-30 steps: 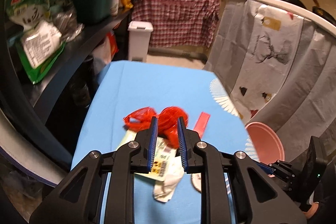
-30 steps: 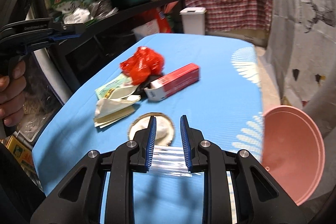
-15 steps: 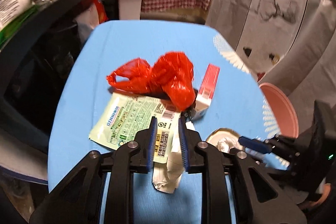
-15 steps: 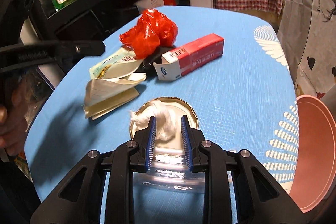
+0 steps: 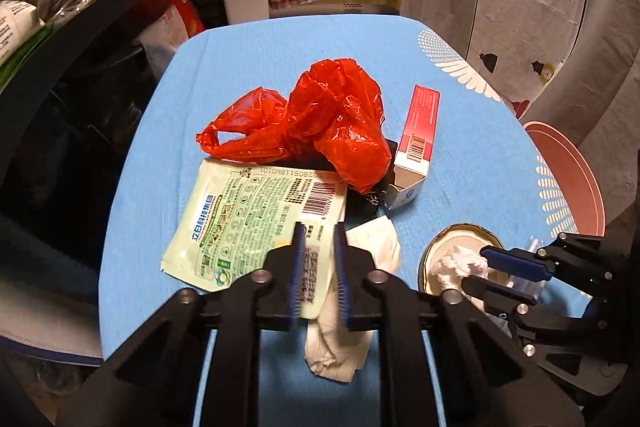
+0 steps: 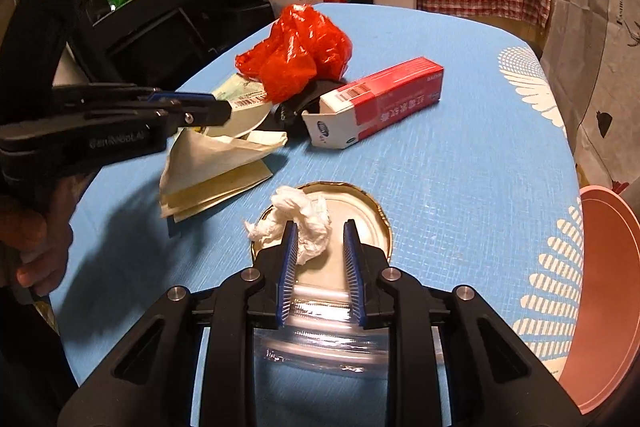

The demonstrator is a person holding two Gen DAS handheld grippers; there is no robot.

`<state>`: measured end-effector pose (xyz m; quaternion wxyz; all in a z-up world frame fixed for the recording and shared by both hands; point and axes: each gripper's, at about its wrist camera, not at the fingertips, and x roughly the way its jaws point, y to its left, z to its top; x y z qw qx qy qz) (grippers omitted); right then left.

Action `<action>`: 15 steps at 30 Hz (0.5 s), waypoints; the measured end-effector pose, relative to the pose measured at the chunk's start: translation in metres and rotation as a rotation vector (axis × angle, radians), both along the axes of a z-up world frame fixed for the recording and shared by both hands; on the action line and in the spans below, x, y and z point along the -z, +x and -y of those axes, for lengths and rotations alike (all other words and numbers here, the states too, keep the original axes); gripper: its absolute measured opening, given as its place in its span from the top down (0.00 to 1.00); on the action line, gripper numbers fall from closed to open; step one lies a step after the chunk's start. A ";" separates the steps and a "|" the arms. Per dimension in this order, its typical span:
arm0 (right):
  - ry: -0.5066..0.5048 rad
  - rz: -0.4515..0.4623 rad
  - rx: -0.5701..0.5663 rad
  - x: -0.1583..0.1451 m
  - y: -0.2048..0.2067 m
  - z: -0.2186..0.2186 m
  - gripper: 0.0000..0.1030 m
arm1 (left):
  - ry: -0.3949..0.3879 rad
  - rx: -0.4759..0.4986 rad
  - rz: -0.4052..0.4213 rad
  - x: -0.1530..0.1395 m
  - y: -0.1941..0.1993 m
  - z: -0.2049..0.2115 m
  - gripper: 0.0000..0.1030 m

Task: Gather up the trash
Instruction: 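Grasp the white tissue with the right tool while the left grasps the green wrapper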

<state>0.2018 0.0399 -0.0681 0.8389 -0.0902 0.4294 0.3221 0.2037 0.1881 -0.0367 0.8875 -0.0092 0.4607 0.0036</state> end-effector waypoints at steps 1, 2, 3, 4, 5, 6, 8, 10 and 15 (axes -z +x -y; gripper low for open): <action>-0.003 0.001 -0.002 0.000 0.000 -0.001 0.84 | 0.001 0.001 0.001 -0.001 -0.002 0.000 0.90; -0.005 0.001 -0.004 0.000 0.000 -0.002 0.87 | 0.004 0.001 0.003 -0.002 -0.003 0.000 0.94; -0.007 0.001 -0.007 -0.001 0.000 -0.003 0.91 | 0.007 0.002 0.004 -0.003 -0.004 0.000 0.96; -0.009 0.005 -0.007 -0.002 -0.001 -0.004 0.92 | 0.010 0.001 0.007 -0.004 -0.005 0.000 0.98; -0.013 0.012 -0.008 -0.003 -0.002 -0.004 0.92 | 0.013 0.000 0.010 -0.006 -0.006 -0.001 0.98; -0.015 0.017 -0.009 -0.004 -0.003 -0.004 0.93 | 0.012 -0.003 0.013 -0.007 -0.007 -0.002 0.98; -0.013 0.025 -0.005 -0.008 -0.006 -0.003 0.93 | 0.003 -0.005 0.011 -0.008 -0.008 -0.004 0.98; -0.007 0.036 0.000 -0.013 -0.009 -0.001 0.93 | -0.003 -0.001 0.002 -0.007 -0.009 -0.003 0.97; 0.010 0.053 0.014 -0.021 -0.013 0.007 0.93 | 0.051 0.020 0.002 -0.002 -0.006 0.008 0.66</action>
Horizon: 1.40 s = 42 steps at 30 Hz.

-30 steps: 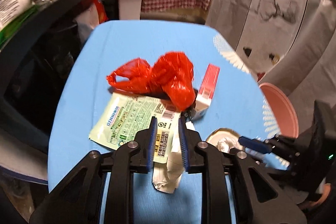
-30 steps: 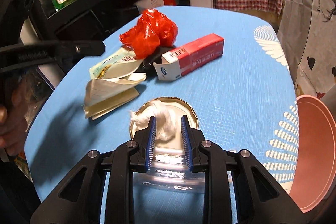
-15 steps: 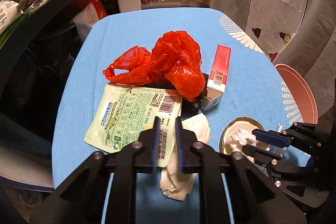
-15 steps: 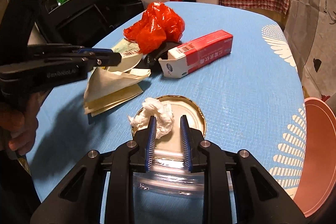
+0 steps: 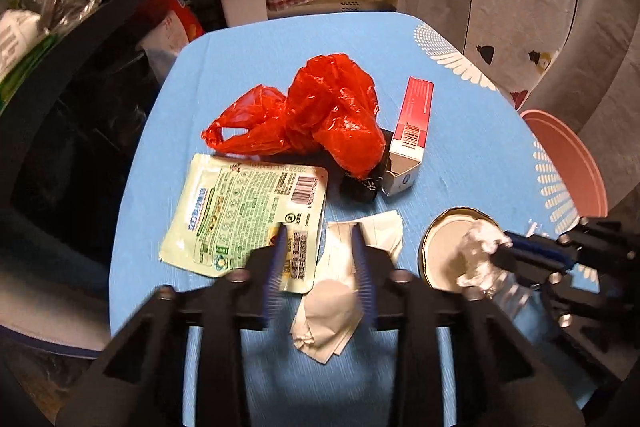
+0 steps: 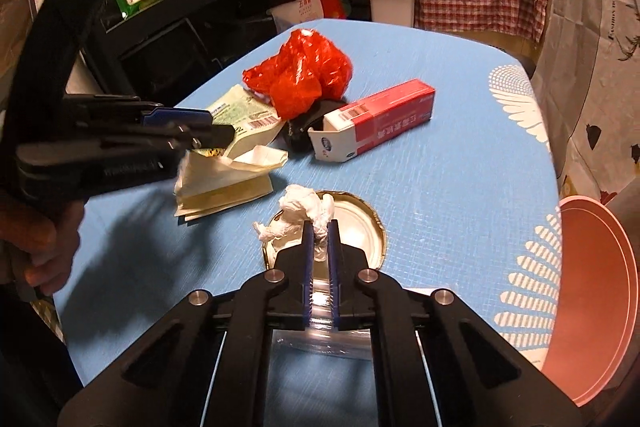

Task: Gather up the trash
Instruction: 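Grasp the white tissue with the right tool while the left grasps the green wrapper, then carry the tissue and green wrapper with both tools over the pink bin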

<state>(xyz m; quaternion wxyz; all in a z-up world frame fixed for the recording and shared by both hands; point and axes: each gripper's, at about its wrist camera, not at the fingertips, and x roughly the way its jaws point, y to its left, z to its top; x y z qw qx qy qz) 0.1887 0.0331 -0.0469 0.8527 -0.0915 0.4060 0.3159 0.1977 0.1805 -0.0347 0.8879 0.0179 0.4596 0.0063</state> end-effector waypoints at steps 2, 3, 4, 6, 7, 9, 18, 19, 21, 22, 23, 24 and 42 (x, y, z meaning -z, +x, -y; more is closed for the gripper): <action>0.012 -0.003 0.011 -0.002 0.001 0.006 0.93 | 0.027 0.001 -0.002 0.002 0.003 0.004 0.66; 0.016 -0.004 0.014 -0.003 0.002 0.007 0.93 | 0.040 -0.001 -0.005 0.004 0.005 0.005 0.66; 0.021 -0.005 0.016 -0.004 0.002 0.009 0.93 | 0.053 -0.004 -0.008 0.006 0.007 0.006 0.66; 0.026 -0.003 0.016 -0.004 0.003 0.011 0.93 | 0.099 -0.014 -0.020 0.011 0.013 0.009 0.66; 0.030 -0.002 0.016 -0.005 0.003 0.012 0.93 | 0.118 -0.017 -0.024 0.014 0.015 0.011 0.66; 0.033 -0.002 0.014 -0.005 0.004 0.014 0.93 | 0.145 -0.019 -0.036 0.018 0.019 0.012 0.66; 0.050 0.006 0.021 -0.010 0.007 0.021 0.93 | 0.187 -0.060 -0.023 0.014 0.021 0.012 0.92; 0.053 0.008 0.022 -0.011 0.006 0.023 0.93 | 0.187 -0.065 -0.015 0.012 0.020 0.011 0.93; 0.057 0.013 0.024 -0.014 0.006 0.025 0.93 | 0.185 -0.080 0.004 0.005 0.015 0.008 0.94; 0.060 0.015 0.025 -0.015 0.006 0.026 0.93 | 0.182 -0.086 0.009 0.003 0.014 0.008 0.94; 0.064 0.019 0.028 -0.017 0.005 0.027 0.93 | 0.175 -0.094 0.019 -0.001 0.011 0.006 0.94; 0.068 0.022 0.030 -0.019 0.004 0.028 0.93 | 0.169 -0.100 0.031 -0.005 0.008 0.005 0.95; 0.144 0.117 0.110 -0.067 -0.017 0.065 0.94 | -0.041 -0.145 0.241 -0.087 -0.035 -0.007 1.00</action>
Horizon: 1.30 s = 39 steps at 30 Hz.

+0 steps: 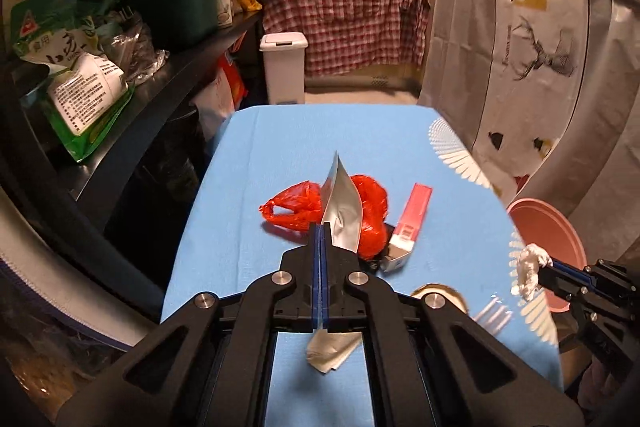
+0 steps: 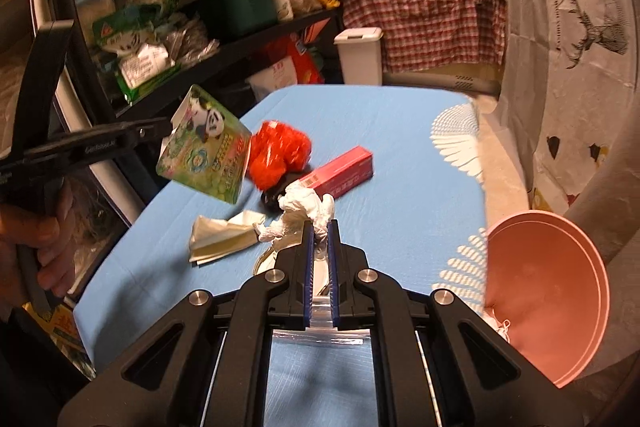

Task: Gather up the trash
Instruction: 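Carry the tissue and green wrapper with both tools over the pink bin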

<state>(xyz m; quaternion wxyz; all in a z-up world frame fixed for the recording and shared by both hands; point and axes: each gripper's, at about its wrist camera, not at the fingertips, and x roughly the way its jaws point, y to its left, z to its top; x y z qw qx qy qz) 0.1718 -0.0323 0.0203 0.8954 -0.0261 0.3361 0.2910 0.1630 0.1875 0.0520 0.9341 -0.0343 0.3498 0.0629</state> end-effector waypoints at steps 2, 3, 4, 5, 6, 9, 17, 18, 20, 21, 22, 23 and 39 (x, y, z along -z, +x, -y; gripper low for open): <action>0.007 0.014 0.009 -0.008 -0.001 0.006 0.94 | -0.007 0.002 0.011 -0.003 -0.003 0.004 1.00; 0.011 0.019 0.013 -0.013 -0.002 0.008 0.94 | -0.008 0.003 0.016 -0.005 -0.005 0.004 1.00; 0.015 0.026 0.017 -0.018 -0.003 0.011 0.94 | -0.010 0.005 0.021 -0.006 -0.006 0.005 1.00; 0.018 0.032 0.019 -0.022 -0.004 0.014 0.94 | -0.012 0.008 0.029 -0.009 -0.008 0.007 1.00; 0.020 0.039 0.021 -0.027 -0.004 0.017 0.94 | -0.014 0.008 0.035 -0.012 -0.010 0.009 1.00; 0.030 0.064 0.031 -0.043 -0.006 0.028 0.94 | -0.022 0.012 0.058 -0.020 -0.015 0.013 1.00; 0.024 0.114 0.089 -0.068 -0.001 0.067 0.94 | -0.038 0.046 0.103 -0.041 -0.025 0.027 1.00; 0.022 0.118 0.099 -0.069 0.001 0.072 0.94 | -0.040 0.050 0.108 -0.042 -0.026 0.028 1.00; 0.021 0.124 0.118 -0.070 0.004 0.084 0.94 | -0.043 0.060 0.117 -0.046 -0.028 0.032 1.00; 0.017 0.129 0.128 -0.071 0.005 0.087 0.94 | -0.044 0.064 0.120 -0.047 -0.029 0.035 1.00; 0.013 0.132 0.139 -0.071 0.006 0.092 0.94 | -0.044 0.069 0.121 -0.047 -0.029 0.037 1.00; 0.013 0.133 0.147 -0.070 0.007 0.096 0.93 | -0.045 0.075 0.121 -0.047 -0.029 0.039 1.00; 0.020 0.110 0.324 -0.051 0.023 0.161 0.93 | -0.060 0.170 0.100 -0.038 -0.014 0.088 1.00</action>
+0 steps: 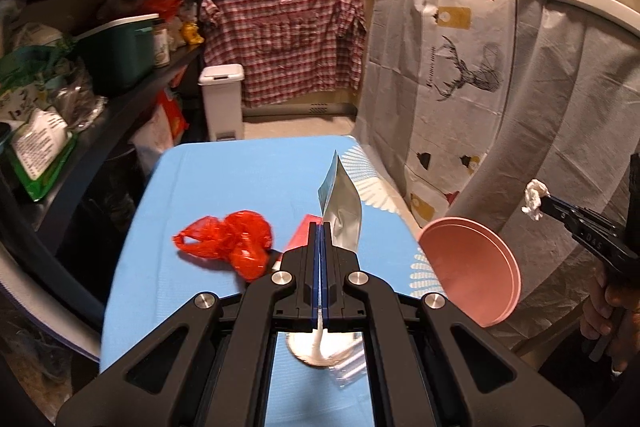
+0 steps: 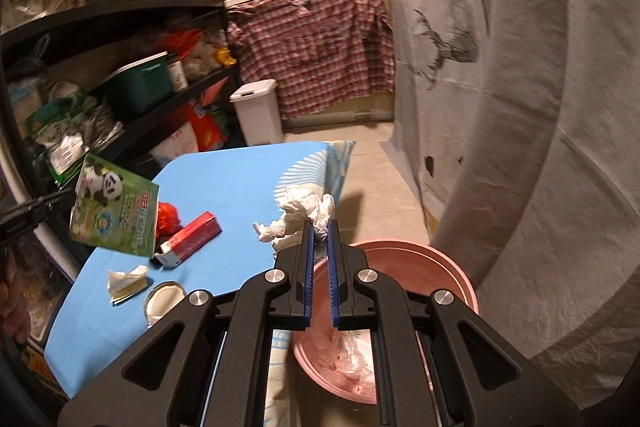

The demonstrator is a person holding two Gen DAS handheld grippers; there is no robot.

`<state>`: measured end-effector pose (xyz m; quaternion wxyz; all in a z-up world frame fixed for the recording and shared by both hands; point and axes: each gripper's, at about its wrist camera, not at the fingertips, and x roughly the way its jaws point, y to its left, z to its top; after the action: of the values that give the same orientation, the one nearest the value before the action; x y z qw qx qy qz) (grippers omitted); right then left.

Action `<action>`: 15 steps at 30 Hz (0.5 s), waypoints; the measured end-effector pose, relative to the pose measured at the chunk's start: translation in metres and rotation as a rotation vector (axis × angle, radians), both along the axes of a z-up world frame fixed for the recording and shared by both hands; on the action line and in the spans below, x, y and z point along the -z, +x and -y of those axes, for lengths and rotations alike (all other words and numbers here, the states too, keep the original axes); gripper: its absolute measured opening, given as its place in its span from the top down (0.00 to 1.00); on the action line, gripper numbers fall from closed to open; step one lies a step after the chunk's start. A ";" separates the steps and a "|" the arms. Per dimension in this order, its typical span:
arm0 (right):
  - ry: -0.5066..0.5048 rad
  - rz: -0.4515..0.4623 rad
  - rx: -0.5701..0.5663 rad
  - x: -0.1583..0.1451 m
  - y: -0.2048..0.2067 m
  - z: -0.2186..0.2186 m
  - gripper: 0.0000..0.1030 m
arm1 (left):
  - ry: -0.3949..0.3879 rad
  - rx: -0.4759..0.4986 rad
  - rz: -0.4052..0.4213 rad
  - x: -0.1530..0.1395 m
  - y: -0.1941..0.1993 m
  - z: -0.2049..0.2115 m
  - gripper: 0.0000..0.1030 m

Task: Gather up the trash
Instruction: 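Carry the tissue and green wrapper with both tools over the pink bin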

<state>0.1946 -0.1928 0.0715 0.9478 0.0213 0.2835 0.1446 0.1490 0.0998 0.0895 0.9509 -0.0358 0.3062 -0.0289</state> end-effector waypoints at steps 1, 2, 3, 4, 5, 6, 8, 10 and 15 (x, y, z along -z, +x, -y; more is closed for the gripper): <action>-0.005 -0.002 0.007 0.001 0.001 0.002 0.93 | -0.002 0.009 -0.003 0.001 0.002 0.005 1.00; -0.015 -0.004 0.019 0.003 0.002 0.005 0.93 | -0.005 0.017 -0.004 0.001 0.003 0.009 1.00; -0.020 -0.006 0.028 0.004 0.003 0.007 0.93 | -0.008 0.031 -0.004 0.001 0.005 0.016 1.00; -0.021 -0.008 0.035 0.005 0.004 0.011 0.93 | -0.009 0.040 -0.003 0.001 0.007 0.022 1.00; -0.021 -0.011 0.043 0.006 0.006 0.014 0.93 | -0.010 0.049 -0.002 0.001 0.008 0.026 1.00; -0.021 -0.017 0.054 0.007 0.007 0.017 0.93 | -0.012 0.062 0.000 0.001 0.010 0.033 1.00; -0.017 -0.032 0.071 0.010 0.010 0.023 0.93 | -0.014 0.089 0.000 0.001 0.014 0.047 1.00; -0.016 -0.046 0.084 0.013 0.012 0.027 0.93 | -0.013 0.109 -0.004 0.003 0.018 0.057 1.00; -0.014 -0.066 0.109 0.017 0.017 0.038 0.93 | -0.032 0.162 -0.028 0.010 0.031 0.084 1.00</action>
<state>0.2115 -0.2306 0.0542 0.9445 0.0351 0.3140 0.0900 0.1802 0.0157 0.0791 0.9404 -0.0264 0.3206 -0.1100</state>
